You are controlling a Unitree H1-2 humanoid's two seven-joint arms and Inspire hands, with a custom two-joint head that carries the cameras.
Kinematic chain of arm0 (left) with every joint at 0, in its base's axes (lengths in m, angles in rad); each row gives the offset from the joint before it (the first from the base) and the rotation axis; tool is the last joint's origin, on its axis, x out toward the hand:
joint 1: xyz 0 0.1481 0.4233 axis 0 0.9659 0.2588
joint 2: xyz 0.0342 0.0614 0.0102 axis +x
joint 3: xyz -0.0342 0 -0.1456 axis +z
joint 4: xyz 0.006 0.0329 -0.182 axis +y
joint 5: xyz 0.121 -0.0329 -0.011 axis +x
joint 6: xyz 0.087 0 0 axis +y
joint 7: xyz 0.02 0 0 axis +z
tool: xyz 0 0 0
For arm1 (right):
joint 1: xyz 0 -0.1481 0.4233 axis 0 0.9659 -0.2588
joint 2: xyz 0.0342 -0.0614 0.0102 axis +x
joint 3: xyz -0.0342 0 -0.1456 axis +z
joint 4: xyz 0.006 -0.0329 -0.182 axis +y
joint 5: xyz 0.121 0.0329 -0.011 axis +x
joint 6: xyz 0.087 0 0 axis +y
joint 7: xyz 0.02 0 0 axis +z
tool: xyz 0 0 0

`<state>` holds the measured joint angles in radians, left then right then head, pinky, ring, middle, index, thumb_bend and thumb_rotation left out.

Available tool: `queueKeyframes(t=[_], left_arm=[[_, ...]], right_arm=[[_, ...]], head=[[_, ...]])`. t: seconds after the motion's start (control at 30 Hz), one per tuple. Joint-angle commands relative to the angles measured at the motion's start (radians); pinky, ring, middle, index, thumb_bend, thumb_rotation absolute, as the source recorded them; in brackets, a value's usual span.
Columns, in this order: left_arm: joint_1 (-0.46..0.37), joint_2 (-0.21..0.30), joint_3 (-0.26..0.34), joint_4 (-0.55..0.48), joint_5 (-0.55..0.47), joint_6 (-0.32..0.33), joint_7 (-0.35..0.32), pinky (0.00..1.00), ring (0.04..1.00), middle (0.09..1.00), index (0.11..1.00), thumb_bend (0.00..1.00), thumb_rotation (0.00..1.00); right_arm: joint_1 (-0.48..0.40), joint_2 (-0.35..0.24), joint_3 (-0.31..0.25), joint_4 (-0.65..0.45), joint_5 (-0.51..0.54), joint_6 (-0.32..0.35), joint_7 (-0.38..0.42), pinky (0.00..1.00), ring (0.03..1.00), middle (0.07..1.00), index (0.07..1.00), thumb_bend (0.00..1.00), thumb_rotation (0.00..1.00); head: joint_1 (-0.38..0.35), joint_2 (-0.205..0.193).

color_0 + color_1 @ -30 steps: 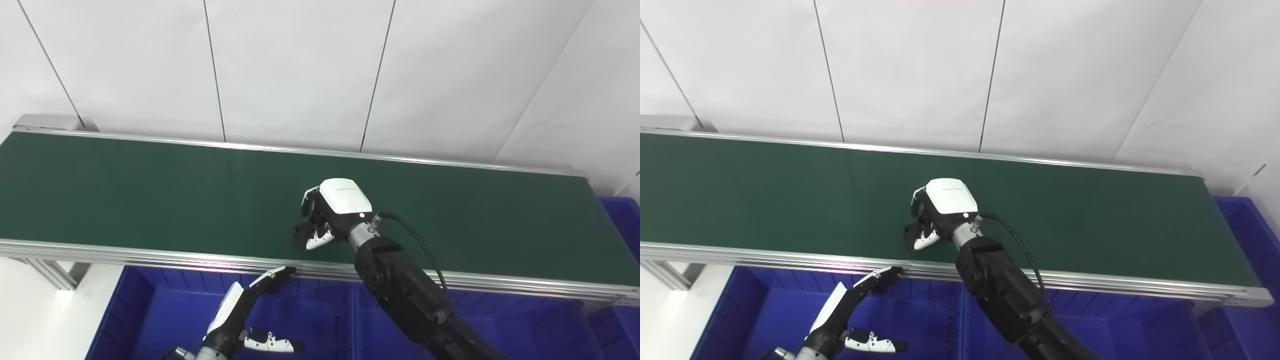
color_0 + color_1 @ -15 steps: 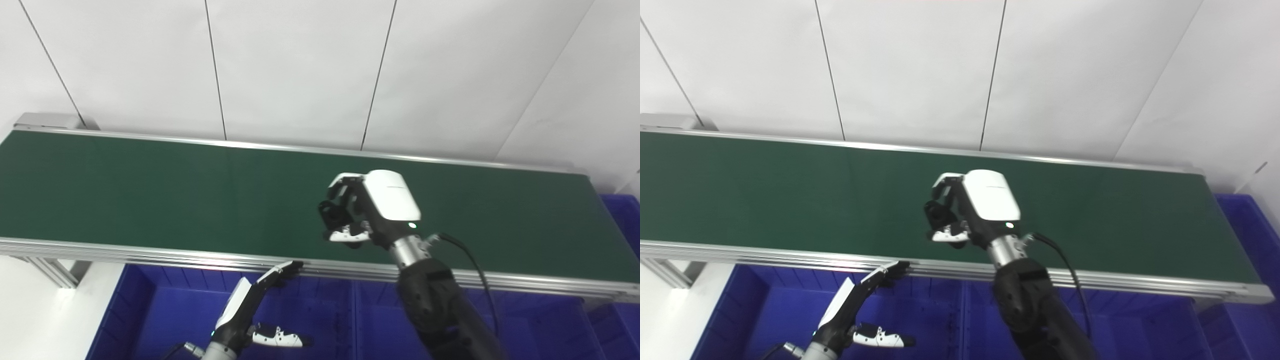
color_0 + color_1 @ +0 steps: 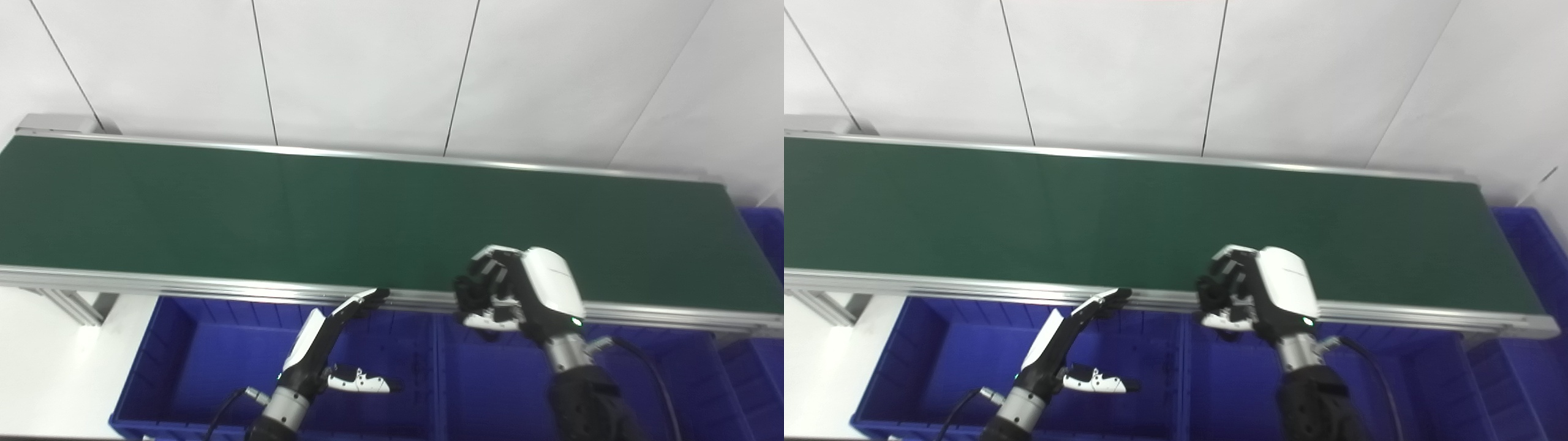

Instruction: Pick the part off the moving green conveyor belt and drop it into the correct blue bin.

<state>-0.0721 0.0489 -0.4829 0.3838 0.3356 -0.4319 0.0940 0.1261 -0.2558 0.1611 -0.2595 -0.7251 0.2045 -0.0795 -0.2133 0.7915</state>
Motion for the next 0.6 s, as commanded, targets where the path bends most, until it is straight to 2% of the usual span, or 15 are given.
queueKeyframes(t=[0.0,0.23,0.3,0.33,0.37,0.4,0.47,0.5,0.57], left_arm=[[-0.008,-0.019,0.013,-0.044,0.008,-0.001,-0.015,0.79,0.826,0.836,0.829,0.69,0.20],[-0.001,-0.034,0.035,-0.065,0.019,0.012,-0.042,0.79,0.833,0.843,0.832,0.69,0.21],[0.000,-0.039,0.040,-0.063,0.024,0.001,-0.040,0.79,0.829,0.840,0.829,0.69,0.21],[0.002,-0.041,0.043,-0.065,0.025,0.002,-0.042,0.78,0.828,0.838,0.827,0.69,0.21],[0.004,-0.042,0.045,-0.071,0.025,0.007,-0.046,0.78,0.829,0.839,0.827,0.69,0.21],[0.006,-0.042,0.047,-0.076,0.025,0.013,-0.052,0.79,0.831,0.841,0.830,0.69,0.22],[0.011,-0.043,0.052,-0.084,0.024,0.017,-0.061,0.79,0.833,0.843,0.832,0.69,0.23],[0.013,-0.044,0.055,-0.088,0.024,0.020,-0.066,0.79,0.834,0.843,0.832,0.69,0.22],[0.018,-0.044,0.060,-0.098,0.025,0.025,-0.074,0.79,0.837,0.845,0.833,0.68,0.21]], right_arm=[[0.023,-0.004,-0.037,-0.010,0.022,-0.064,-0.059,0.19,0.278,0.434,0.519,0.52,0.00],[0.084,0.002,-0.094,0.067,0.067,-0.098,-0.110,0.18,0.261,0.400,0.517,0.52,0.00],[0.095,0.003,-0.098,0.093,0.074,-0.096,-0.112,0.17,0.251,0.458,0.491,0.52,0.00],[0.101,0.002,-0.095,0.103,0.080,-0.084,-0.095,0.23,0.324,0.441,0.500,0.52,0.00],[0.107,-0.001,-0.089,0.109,0.087,-0.075,-0.078,0.34,0.441,0.507,0.497,0.52,0.02],[0.112,-0.004,-0.082,0.117,0.097,-0.077,-0.064,0.49,0.595,0.654,0.497,0.51,0.09],[0.124,0.000,-0.070,0.123,0.111,-0.086,-0.051,0.58,0.672,0.721,0.498,0.51,0.12],[0.129,0.006,-0.063,0.121,0.112,-0.080,-0.047,0.64,0.733,0.777,0.655,0.58,0.11],[0.137,0.023,-0.053,0.117,0.126,-0.079,-0.043,0.67,0.776,0.819,0.761,0.61,0.15]], head=[[0.000,0.013],[0.006,0.031],[0.015,0.035],[0.015,0.036],[0.016,0.038],[0.016,0.039],[0.018,0.042],[0.018,0.043],[0.025,0.048]])
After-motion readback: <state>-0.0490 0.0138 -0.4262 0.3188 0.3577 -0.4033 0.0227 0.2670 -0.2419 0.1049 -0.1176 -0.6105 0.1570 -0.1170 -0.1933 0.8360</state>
